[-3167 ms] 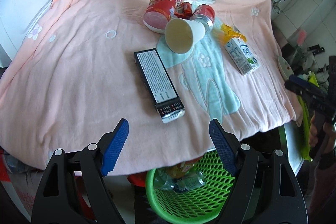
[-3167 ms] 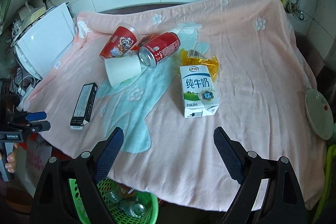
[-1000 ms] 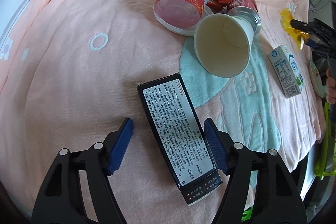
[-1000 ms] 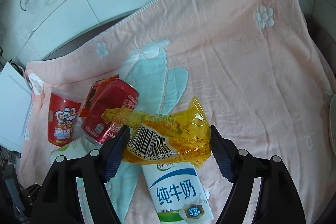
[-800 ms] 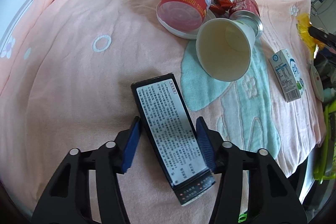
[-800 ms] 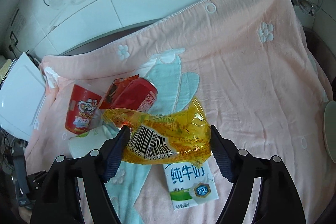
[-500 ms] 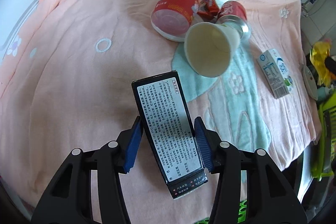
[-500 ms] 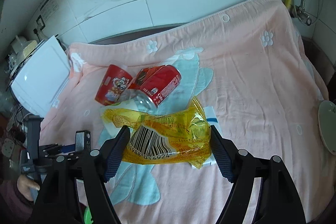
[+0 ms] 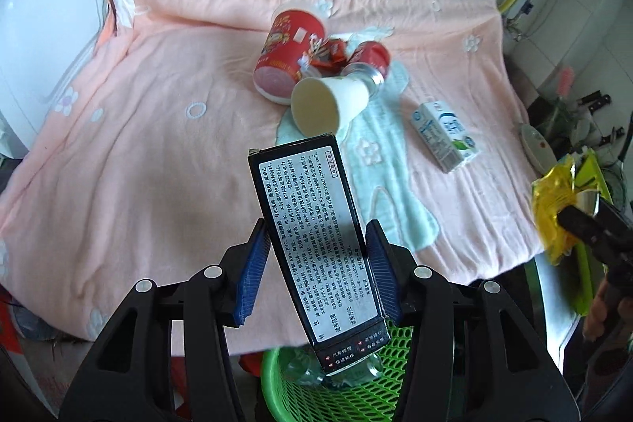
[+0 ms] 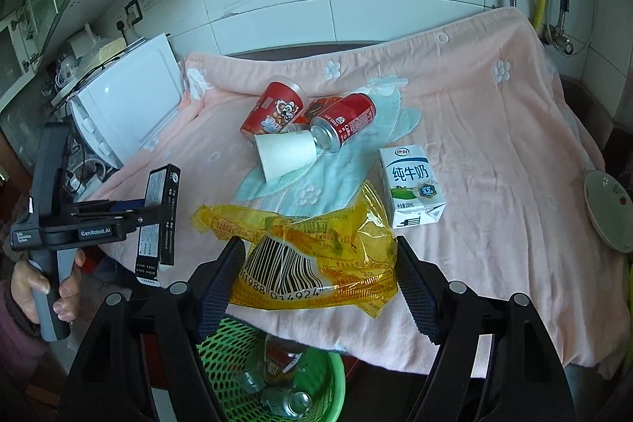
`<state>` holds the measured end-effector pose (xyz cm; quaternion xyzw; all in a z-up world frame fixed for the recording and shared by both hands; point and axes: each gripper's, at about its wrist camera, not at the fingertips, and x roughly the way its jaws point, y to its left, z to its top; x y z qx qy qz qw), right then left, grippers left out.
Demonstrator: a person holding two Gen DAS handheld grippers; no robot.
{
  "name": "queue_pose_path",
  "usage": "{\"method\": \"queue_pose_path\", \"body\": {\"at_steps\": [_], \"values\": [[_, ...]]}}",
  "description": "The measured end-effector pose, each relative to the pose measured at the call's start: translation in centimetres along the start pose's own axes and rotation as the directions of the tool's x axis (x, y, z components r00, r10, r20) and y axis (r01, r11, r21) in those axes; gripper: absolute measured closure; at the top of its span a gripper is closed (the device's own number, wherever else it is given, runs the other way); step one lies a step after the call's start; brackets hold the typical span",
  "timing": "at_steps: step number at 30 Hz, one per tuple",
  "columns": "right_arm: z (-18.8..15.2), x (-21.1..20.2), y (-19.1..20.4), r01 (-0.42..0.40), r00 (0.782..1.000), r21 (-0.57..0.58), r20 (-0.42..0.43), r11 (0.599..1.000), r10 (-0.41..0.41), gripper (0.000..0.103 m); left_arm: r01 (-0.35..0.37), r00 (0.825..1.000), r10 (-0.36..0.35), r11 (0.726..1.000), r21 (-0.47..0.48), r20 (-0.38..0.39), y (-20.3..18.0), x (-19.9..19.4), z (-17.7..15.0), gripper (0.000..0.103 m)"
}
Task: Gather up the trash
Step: 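Carry the snack packet over the green basket and open the right gripper while the left gripper carries the box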
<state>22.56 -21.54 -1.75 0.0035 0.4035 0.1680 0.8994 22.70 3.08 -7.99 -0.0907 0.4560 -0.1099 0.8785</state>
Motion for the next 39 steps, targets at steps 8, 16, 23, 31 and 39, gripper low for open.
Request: {"method": "queue_pose_path", "body": {"at_steps": [8,16,23,31,39], "values": [[-3.8,-2.5,3.2,0.016,1.0,-0.064,0.028,0.998,-0.014,0.03,0.013,0.996,-0.018,0.998,0.058,0.09,-1.9,-4.9,-3.3,0.054],[-7.3,-3.1,5.8,0.058,0.998,-0.139,0.023,0.989,-0.055,0.03,0.02,0.99,-0.033,0.995,0.094,0.134,-2.9,-7.7,-6.2,0.054],[-9.8,-2.7,7.6,0.07,0.998,-0.169,0.005,0.983,-0.07,0.03,0.029,0.988,-0.045,0.994,0.108,0.151,-3.3,-8.9,-7.9,0.054],[-11.9,-1.8,8.6,0.051,0.998,-0.168,-0.031,0.984,-0.057,0.03,0.026,0.986,-0.046,0.992,0.124,0.161,-3.4,-9.7,-9.0,0.054],[-13.6,-0.4,9.7,0.084,0.993,-0.223,-0.068,0.971,-0.101,0.03,0.008,0.986,-0.032,0.99,0.143,0.165,-3.5,-9.9,-9.9,0.054]]}}
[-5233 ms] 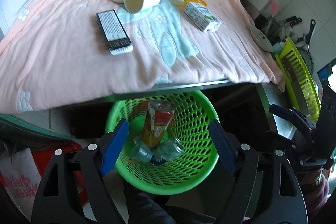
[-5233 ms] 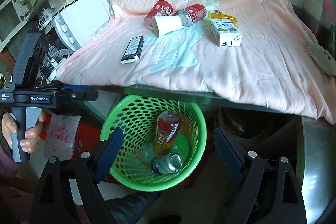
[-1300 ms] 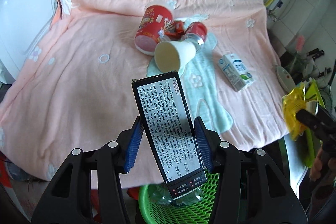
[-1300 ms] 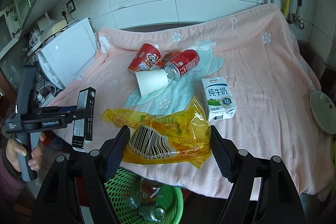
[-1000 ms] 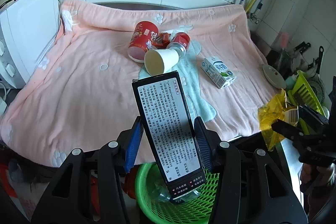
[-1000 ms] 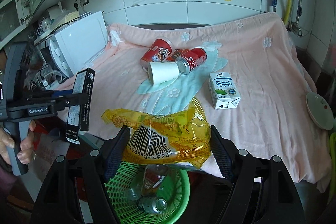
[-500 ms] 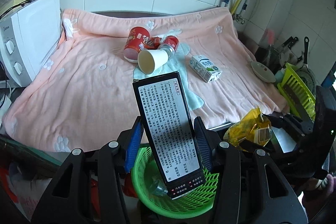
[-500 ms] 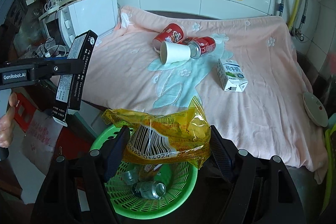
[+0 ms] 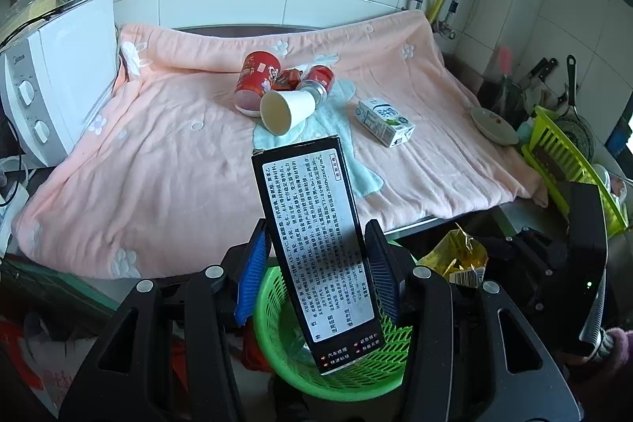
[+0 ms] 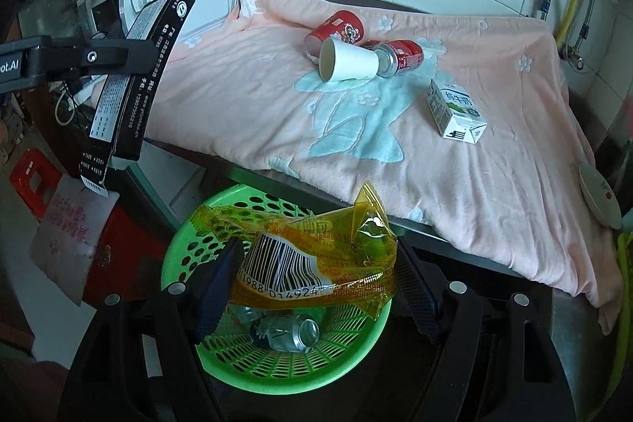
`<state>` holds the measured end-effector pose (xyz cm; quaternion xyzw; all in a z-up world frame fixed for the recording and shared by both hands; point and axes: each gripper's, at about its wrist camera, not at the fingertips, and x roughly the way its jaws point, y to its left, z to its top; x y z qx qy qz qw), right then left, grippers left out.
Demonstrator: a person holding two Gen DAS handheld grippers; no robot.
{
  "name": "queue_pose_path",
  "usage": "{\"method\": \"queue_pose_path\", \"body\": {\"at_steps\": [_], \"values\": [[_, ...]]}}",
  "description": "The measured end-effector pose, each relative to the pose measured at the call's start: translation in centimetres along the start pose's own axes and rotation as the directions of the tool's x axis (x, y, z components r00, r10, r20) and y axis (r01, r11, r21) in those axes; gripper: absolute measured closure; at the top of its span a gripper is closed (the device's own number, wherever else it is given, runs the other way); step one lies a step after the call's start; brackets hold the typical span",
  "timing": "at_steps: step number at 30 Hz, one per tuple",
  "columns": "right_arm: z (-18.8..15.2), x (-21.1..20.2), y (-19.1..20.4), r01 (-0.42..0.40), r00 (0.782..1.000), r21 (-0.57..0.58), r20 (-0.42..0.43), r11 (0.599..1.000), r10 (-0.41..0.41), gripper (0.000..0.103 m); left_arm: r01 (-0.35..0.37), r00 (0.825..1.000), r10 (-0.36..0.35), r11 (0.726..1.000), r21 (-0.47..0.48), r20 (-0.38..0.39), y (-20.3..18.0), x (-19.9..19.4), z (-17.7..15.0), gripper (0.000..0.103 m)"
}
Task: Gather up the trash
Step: 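Carry the snack packet over the green basket and open the right gripper while the left gripper carries the box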
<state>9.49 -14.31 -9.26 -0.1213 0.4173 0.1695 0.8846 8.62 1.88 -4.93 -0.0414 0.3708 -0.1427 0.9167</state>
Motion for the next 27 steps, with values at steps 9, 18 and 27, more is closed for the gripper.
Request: {"method": "queue_pose_path", "body": {"at_steps": [9,18,27], "values": [[-0.9,0.4,1.3,0.03,0.999,-0.046,-0.019,0.998,-0.031,0.028,-0.004,1.0,0.004,1.0,0.0,-0.006,-0.1,0.0,-0.5,0.055],[-1.0,-0.4,1.5,0.031,1.0,-0.037,-0.001,0.999,-0.031,0.018,0.005,1.0,-0.005,1.0,-0.006,-0.025,-0.2,0.4,-1.1,0.055],[-1.4,-1.3,0.4,0.049,0.999,-0.003,0.007,0.999,-0.049,0.018,0.023,0.999,-0.024,1.0,-0.006,-0.042,-0.6,1.1,-1.8,0.054]]}}
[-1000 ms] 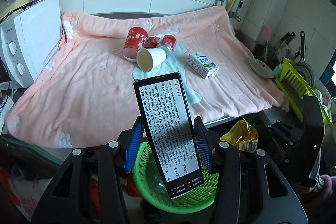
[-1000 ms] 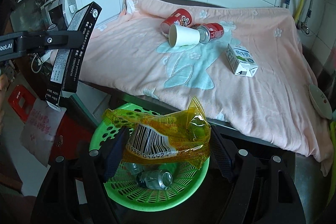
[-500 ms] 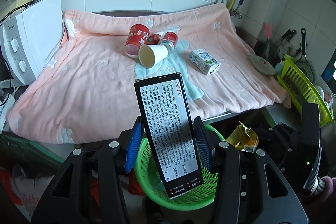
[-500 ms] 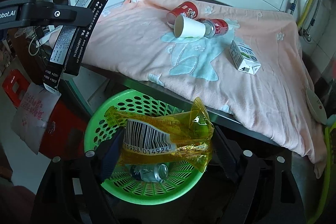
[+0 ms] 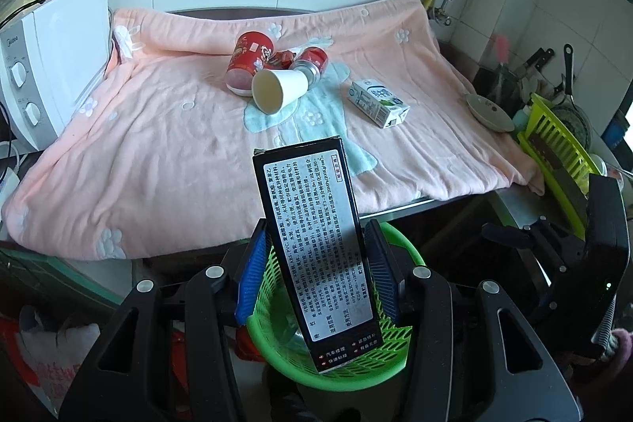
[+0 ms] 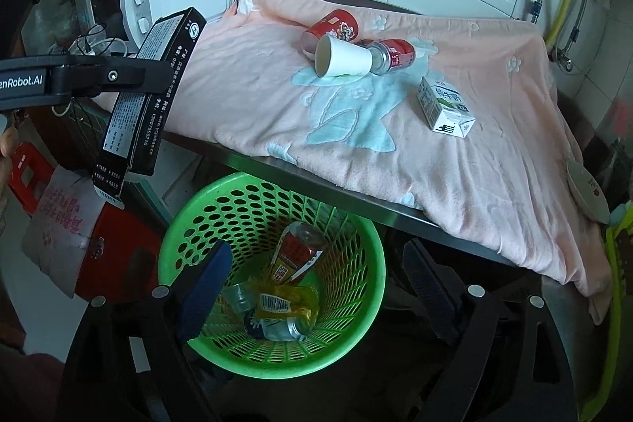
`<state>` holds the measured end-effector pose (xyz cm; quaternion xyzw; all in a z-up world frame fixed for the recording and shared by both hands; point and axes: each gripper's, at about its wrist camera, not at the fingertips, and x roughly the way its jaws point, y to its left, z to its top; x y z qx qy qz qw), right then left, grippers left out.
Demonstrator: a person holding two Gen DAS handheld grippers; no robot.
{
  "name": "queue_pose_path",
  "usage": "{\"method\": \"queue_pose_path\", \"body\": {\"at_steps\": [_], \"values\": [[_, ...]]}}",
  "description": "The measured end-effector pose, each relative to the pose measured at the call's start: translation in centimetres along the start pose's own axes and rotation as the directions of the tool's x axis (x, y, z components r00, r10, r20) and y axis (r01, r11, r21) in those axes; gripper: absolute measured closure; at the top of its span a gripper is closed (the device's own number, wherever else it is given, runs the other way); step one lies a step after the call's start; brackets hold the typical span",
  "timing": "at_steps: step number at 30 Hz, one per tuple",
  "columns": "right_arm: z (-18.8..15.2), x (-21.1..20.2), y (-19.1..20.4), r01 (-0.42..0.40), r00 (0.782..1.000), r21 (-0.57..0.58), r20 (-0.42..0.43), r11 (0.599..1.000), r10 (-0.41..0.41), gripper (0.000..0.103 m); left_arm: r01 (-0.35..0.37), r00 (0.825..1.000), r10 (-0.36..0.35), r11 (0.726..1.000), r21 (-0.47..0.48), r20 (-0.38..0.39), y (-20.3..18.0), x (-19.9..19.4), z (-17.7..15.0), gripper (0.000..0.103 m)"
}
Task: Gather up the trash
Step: 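Drop the black phone box into the green basket with the left gripper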
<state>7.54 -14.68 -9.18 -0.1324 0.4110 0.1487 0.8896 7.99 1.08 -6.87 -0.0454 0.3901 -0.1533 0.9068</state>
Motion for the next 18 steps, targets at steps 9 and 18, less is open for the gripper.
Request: {"method": "queue_pose_path", "body": {"at_steps": [9,18], "values": [[-0.3,-1.0,-1.7,0.027,1.0,0.04,0.015,0.999,-0.028,0.018,0.015,0.999,-0.016,1.0,-0.004,-0.037,-0.7,1.4,-0.8,0.047],[0.0,-1.3,-3.0,0.049,0.999,0.058,0.016,0.997,-0.05,0.018,0.012,0.999,-0.012,1.0,0.001,-0.037,-1.1,1.6,-0.7,0.036]]}}
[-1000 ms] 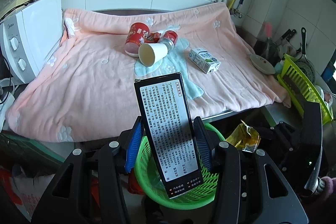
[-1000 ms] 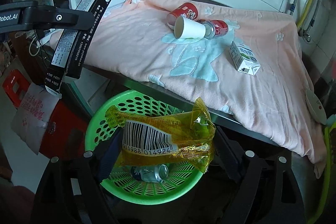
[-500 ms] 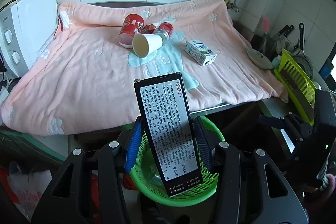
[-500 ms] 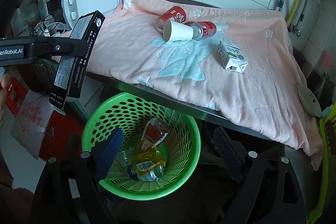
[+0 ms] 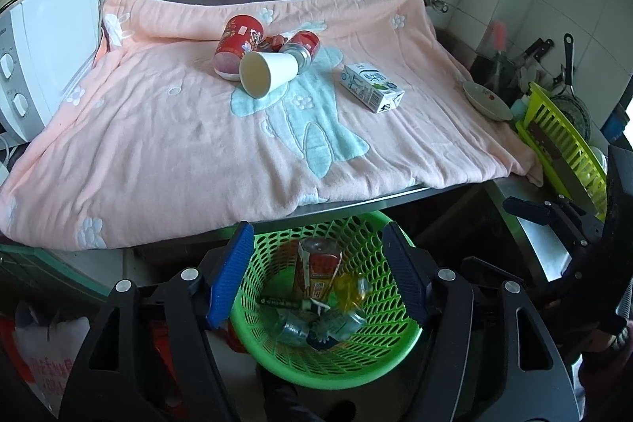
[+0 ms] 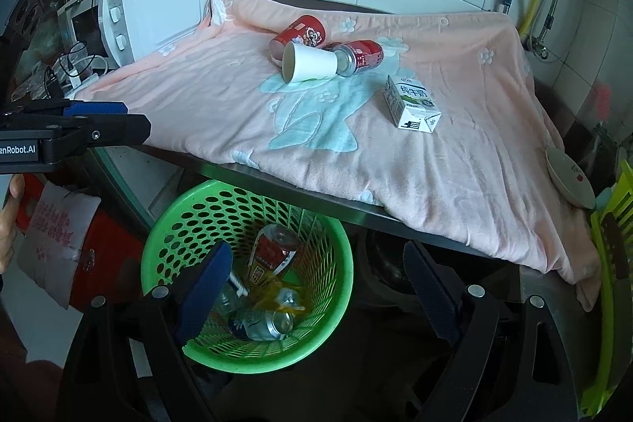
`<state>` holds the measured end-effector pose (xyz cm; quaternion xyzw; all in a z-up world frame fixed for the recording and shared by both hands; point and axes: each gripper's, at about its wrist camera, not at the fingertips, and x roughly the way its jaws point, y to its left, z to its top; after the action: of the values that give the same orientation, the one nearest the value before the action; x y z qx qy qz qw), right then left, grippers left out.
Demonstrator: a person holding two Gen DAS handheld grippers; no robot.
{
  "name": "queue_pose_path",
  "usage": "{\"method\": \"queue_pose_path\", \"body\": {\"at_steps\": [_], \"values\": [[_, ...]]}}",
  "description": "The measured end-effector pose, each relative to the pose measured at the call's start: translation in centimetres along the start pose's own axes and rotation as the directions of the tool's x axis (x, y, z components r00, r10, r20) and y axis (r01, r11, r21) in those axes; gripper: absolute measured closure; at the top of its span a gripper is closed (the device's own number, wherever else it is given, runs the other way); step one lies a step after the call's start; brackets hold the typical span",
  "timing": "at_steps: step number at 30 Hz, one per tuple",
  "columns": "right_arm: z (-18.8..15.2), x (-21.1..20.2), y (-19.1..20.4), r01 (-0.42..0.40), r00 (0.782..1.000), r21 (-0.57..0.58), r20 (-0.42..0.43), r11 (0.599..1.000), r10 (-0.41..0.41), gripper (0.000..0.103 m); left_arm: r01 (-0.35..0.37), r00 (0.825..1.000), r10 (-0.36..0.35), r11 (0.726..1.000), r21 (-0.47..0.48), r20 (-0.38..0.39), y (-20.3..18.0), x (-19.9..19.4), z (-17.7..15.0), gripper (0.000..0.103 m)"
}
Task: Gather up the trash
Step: 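Drop the black phone box into the green basket with the left gripper, then reach down and grasp the white milk carton with the right gripper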
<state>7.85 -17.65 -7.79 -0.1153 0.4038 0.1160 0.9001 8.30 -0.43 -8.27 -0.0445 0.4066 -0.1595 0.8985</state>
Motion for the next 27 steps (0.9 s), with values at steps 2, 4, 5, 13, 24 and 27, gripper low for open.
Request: {"method": "queue_pose_path", "body": {"at_steps": [2,4,5,13,24,27], "values": [[0.4,0.1,-0.2,0.002,1.0,0.001,0.0,1.0,-0.002,0.018,-0.002,1.0,0.002,1.0,0.001,0.001,0.1,0.1,0.3,0.035],[0.9,0.4,-0.7,0.007,1.0,0.001,-0.002,1.0,-0.007,0.018,-0.006,1.0,0.006,1.0,0.003,0.004,0.3,0.2,0.8,0.035],[1.2,0.6,-1.0,0.006,1.0,0.003,-0.004,1.0,-0.006,0.018,-0.007,1.0,0.007,1.0,0.005,0.005,0.4,0.3,1.1,0.035],[4.9,3.2,-4.0,-0.01,0.999,0.05,-0.031,0.999,0.011,0.018,-0.031,0.999,0.031,1.0,0.004,0.016,2.1,1.3,3.9,0.033],[12.9,9.7,-10.3,0.012,0.997,0.13,-0.082,0.991,-0.001,0.018,-0.063,0.998,0.063,0.998,0.027,0.003,5.3,5.1,8.8,0.033],[14.7,11.9,-11.8,0.023,0.995,0.14,-0.104,0.99,-0.009,0.018,-0.061,0.998,0.061,0.997,0.038,0.0,6.1,6.3,10.1,0.033]]}}
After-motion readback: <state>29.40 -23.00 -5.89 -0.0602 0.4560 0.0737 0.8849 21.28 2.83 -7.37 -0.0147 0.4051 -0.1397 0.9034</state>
